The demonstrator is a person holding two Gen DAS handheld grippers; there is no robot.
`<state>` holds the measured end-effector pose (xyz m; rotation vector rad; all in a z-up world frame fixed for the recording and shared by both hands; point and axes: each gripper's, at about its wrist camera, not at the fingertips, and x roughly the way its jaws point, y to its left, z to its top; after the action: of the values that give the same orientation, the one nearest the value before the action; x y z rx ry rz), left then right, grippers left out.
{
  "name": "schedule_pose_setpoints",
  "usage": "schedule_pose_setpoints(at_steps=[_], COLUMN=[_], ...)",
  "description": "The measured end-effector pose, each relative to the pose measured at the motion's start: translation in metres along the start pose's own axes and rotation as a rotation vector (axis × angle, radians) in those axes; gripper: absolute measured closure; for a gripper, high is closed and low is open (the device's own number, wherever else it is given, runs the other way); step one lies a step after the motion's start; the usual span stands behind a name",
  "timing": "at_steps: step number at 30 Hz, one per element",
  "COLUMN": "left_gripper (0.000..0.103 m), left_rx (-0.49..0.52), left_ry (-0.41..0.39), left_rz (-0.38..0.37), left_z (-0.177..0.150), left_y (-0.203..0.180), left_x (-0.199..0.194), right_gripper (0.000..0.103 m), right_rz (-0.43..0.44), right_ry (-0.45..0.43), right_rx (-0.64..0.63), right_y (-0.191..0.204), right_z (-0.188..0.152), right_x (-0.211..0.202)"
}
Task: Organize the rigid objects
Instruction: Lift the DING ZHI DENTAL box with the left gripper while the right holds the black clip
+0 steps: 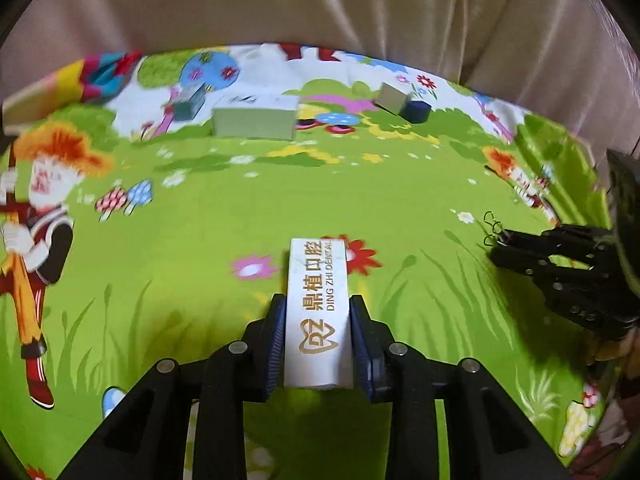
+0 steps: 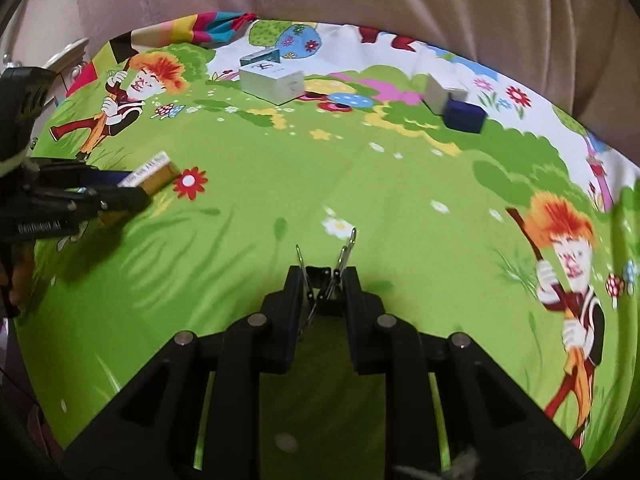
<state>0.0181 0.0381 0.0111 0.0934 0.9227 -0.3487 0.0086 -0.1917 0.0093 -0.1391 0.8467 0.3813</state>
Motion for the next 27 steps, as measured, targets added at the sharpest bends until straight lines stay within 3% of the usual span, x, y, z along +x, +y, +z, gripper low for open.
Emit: schedule_pose_setpoints(at_steps=[2, 3, 4, 6, 11, 14, 16, 17, 18, 24, 27], left_gripper=[0.046, 0.029, 0.019, 0.016, 0.013, 0.026, 0.063, 0.072, 0.071, 0.071, 0.071], left_rx=[0.037, 0.046, 0.058, 0.070, -0.068, -0.085, -0.057, -0.043, -0.029, -0.014, -0.017], left_ry=[0.007, 0.012, 0.007, -0.007, -0.011, -0.019, -0.038, -0.044, -0.046, -0.047, -0.048], left_rz=[0.040, 0.058, 0.100, 0.124, 0.111, 0.147, 0.148, 0.150, 0.169, 0.190, 0.205], left_z=[0.001, -0.001, -0.003, -0.007, -0.002, -0.002, -0.003, -0.003, -0.003, -0.002, -0.002], left_y=[-0.012, -0.013, -0.016, -0.017, 0.009, 0.011, 0.005, 0.002, -0.002, -0.003, -0.003], left_x=[0.000, 0.001, 0.001, 0.000, 0.008, 0.008, 0.005, 0.003, 0.003, 0.004, 0.004], right_gripper=[0.074, 0.071, 0.068, 0.051, 0.045, 0.046, 0.055, 0.073, 0.079, 0.079, 0.079], right_rz=[0.013, 0.019, 0.025, 0.041, 0.027, 0.008, -0.007, -0.009, -0.009, 0.044, 0.022], right_ry=[-0.001, -0.002, -0.003, -0.003, 0.004, 0.005, 0.002, -0.003, -0.006, -0.057, -0.082], right_rx=[0.011, 0.014, 0.014, 0.004, -0.030, -0.038, -0.043, -0.042, -0.039, 0.060, 0.119], right_y=[-0.005, -0.004, -0.004, 0.002, 0.011, 0.013, 0.014, 0.014, 0.013, -0.007, -0.016], right_z=[-0.002, -0.002, -0.002, -0.002, -0.001, 0.000, 0.000, 0.000, 0.000, -0.001, -0.002], right_x=[-0.002, -0.002, -0.002, -0.001, 0.002, 0.003, 0.003, 0.002, 0.002, -0.008, -0.013])
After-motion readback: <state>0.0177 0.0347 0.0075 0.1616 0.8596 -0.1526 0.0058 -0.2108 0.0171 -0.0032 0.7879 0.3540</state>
